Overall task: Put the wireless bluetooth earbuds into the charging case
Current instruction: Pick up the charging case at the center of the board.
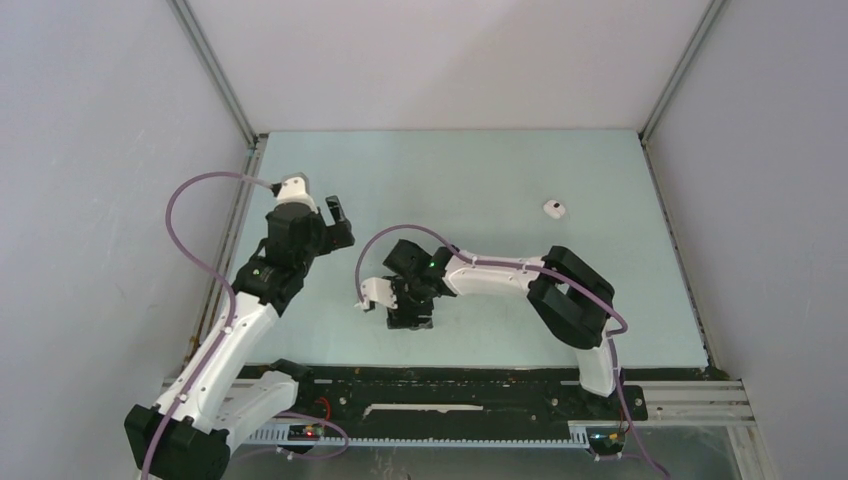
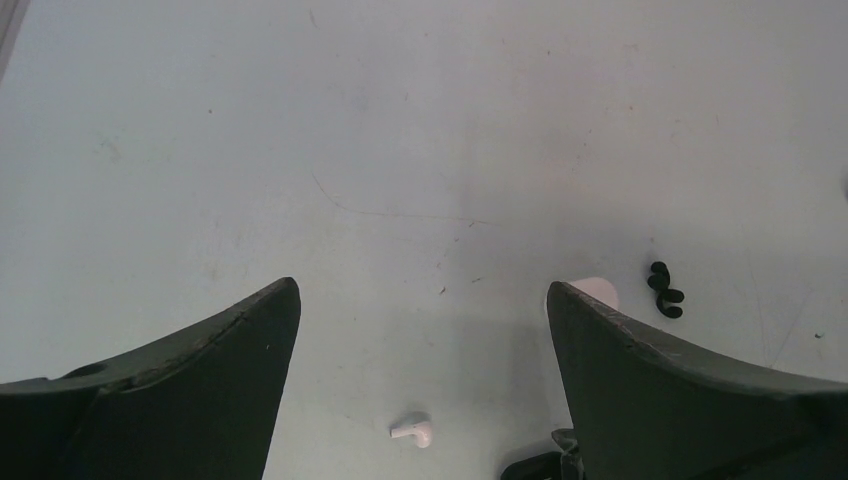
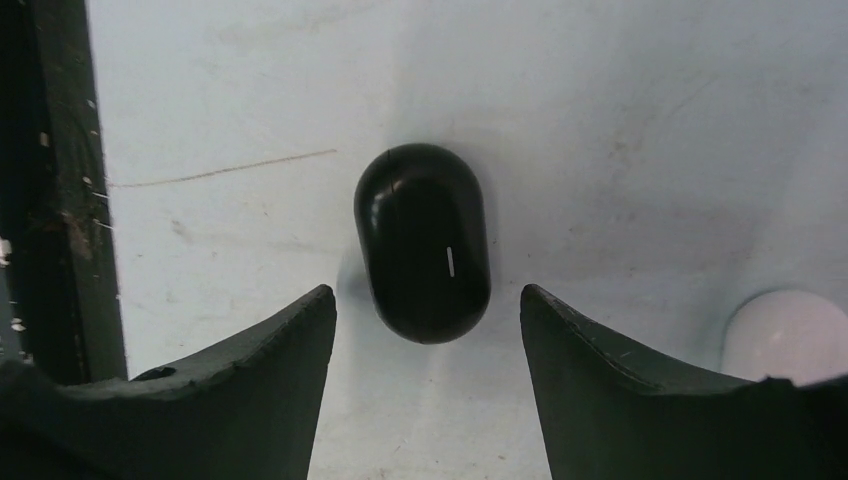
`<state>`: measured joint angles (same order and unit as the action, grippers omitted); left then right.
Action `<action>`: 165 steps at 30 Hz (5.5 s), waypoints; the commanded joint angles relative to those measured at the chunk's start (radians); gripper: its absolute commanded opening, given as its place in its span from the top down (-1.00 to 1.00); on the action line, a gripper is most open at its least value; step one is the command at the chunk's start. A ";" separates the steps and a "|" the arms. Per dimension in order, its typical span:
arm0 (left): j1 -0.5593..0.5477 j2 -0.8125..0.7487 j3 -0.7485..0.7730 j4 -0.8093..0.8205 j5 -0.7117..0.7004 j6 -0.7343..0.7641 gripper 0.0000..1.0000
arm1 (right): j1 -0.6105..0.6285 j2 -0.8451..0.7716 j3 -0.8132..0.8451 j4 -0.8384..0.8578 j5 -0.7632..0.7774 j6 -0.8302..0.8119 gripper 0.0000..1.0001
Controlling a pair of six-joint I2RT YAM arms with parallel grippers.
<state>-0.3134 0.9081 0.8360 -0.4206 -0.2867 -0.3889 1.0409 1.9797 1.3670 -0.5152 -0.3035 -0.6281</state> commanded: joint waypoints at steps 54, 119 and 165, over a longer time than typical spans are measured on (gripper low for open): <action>0.007 -0.025 -0.006 0.072 0.072 -0.003 -0.94 | 0.036 0.106 0.161 -0.009 0.258 0.631 -0.49; 0.008 0.086 -0.011 0.151 0.411 -0.080 -0.69 | -0.148 -0.371 -0.162 -0.042 0.008 0.245 0.54; -0.321 0.529 -0.181 1.043 1.107 -0.649 0.25 | -0.252 -0.844 -0.490 0.099 0.008 0.066 0.53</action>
<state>-0.6220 1.4239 0.6178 0.5598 0.8001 -1.0176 0.7788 1.1484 0.8749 -0.4538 -0.2741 -0.5537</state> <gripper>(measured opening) 0.393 0.454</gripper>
